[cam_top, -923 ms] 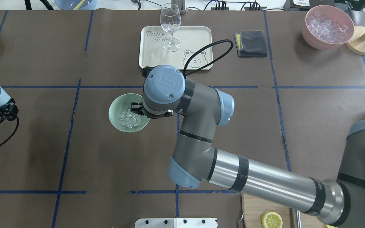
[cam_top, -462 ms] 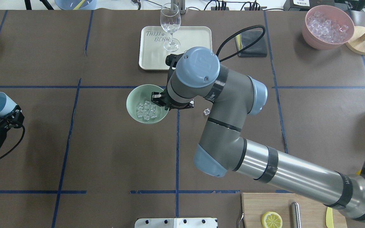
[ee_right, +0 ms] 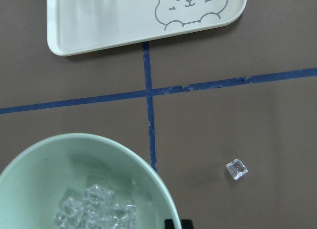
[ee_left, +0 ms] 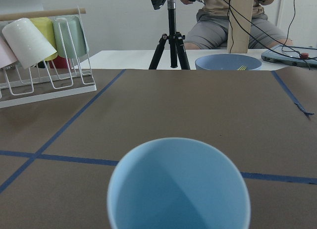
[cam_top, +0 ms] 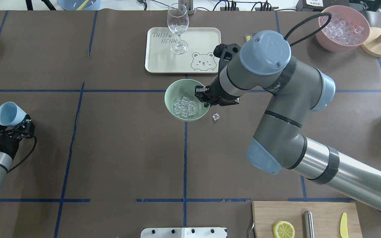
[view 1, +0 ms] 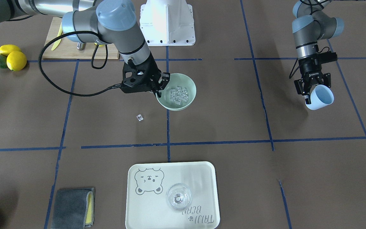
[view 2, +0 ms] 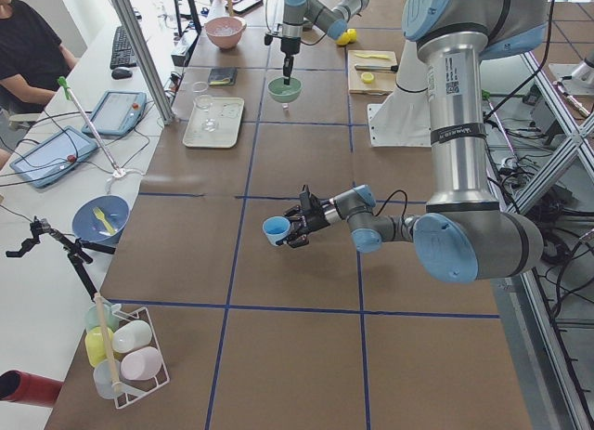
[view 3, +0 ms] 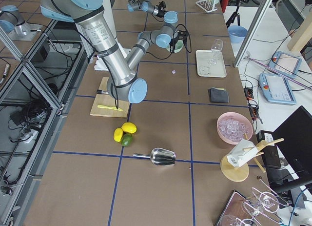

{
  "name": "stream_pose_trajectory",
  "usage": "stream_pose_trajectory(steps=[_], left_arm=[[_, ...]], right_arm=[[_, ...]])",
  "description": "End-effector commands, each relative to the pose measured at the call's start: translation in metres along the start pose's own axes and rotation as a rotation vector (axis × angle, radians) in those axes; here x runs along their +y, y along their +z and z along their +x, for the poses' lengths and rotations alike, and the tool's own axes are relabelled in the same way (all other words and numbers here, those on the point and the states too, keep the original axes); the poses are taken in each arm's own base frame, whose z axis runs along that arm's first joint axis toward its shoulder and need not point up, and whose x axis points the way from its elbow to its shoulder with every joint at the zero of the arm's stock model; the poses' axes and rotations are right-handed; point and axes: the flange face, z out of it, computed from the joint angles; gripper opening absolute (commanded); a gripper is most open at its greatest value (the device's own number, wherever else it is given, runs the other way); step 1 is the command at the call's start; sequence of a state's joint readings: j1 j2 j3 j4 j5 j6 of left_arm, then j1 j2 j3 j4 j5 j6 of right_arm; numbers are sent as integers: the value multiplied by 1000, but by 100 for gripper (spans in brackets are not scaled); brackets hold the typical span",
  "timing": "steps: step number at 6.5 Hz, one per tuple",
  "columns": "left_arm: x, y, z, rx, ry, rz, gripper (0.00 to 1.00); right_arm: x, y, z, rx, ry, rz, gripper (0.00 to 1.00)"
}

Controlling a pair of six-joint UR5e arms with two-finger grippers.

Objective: Pour ice into bowl

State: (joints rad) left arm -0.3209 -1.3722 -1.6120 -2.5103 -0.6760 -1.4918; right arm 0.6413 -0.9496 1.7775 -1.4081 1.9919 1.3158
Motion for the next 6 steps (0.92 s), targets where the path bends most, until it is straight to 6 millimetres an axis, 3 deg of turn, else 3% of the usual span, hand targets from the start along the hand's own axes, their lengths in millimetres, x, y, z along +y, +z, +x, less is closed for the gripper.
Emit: stream_pose_trajectory(steps=[1,2,3,5,6], left_arm=[[2,1,3,2,3,-2,10],[3,2,1,6,-12,-2,99],[-1,1,2,12,-84,4,100],[-11,-4,0,15,-93,5,100],[-29,-18,-4,26,-70,7,100]], right_arm=[[-4,-8,11,-1,-5,6,0],[-7,-11,12,-3,-2,10,0],[-7,-12,21,3,3,11,0],[10,-28,77,26,-57,12,0],[17,-29,102,48,-73,7,0]])
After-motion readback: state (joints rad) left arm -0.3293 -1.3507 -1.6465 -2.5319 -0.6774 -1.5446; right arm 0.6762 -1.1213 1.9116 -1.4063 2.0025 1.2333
